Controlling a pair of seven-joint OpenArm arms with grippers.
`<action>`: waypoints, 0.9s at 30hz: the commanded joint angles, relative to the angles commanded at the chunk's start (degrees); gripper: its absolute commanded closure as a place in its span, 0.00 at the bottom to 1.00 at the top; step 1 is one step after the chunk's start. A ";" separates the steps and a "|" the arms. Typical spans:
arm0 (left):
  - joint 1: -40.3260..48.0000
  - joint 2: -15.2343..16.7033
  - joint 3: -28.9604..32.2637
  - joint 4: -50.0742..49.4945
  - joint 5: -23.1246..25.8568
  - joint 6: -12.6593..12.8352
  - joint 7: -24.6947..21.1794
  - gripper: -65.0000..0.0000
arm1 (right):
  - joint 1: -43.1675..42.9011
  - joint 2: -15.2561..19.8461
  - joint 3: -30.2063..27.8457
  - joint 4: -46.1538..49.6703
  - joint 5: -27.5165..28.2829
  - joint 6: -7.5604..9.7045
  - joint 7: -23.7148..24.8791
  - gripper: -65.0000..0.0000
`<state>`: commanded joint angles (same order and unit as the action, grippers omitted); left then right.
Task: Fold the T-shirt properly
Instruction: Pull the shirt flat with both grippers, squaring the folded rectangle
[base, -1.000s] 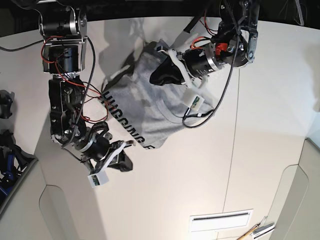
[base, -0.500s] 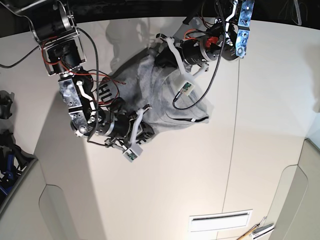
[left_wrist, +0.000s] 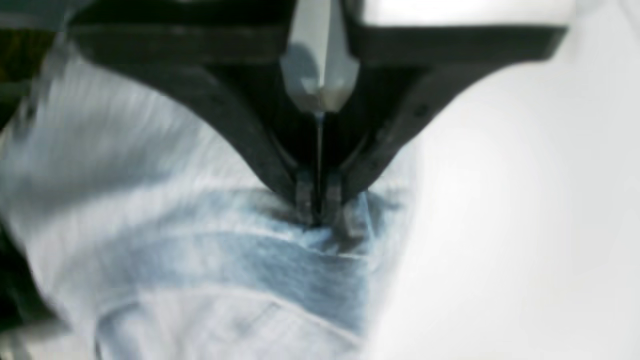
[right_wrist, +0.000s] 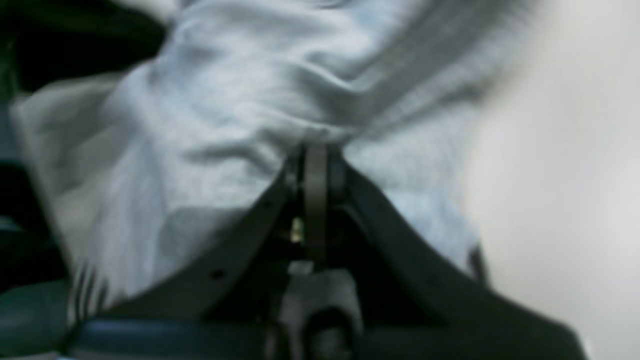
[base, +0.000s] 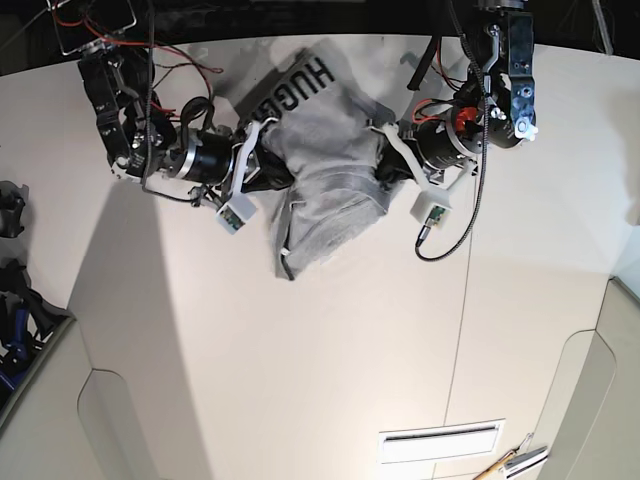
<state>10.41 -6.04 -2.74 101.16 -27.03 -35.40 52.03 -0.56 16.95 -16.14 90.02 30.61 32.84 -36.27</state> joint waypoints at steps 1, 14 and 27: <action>-0.44 0.00 0.00 0.00 0.96 0.26 -0.22 0.97 | -1.31 0.00 0.00 1.11 0.00 -0.02 0.02 1.00; 0.39 -0.76 -2.29 7.17 0.81 1.79 -0.83 0.98 | -2.82 -3.32 12.22 4.39 2.89 0.00 -4.72 1.00; 14.51 -1.88 -6.60 13.05 -11.30 -1.73 0.72 0.98 | -7.37 -2.71 15.85 4.74 7.98 0.20 -8.52 1.00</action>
<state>24.93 -7.92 -9.34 114.21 -38.33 -37.12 52.75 -7.92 14.24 -0.30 94.76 38.59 33.04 -44.80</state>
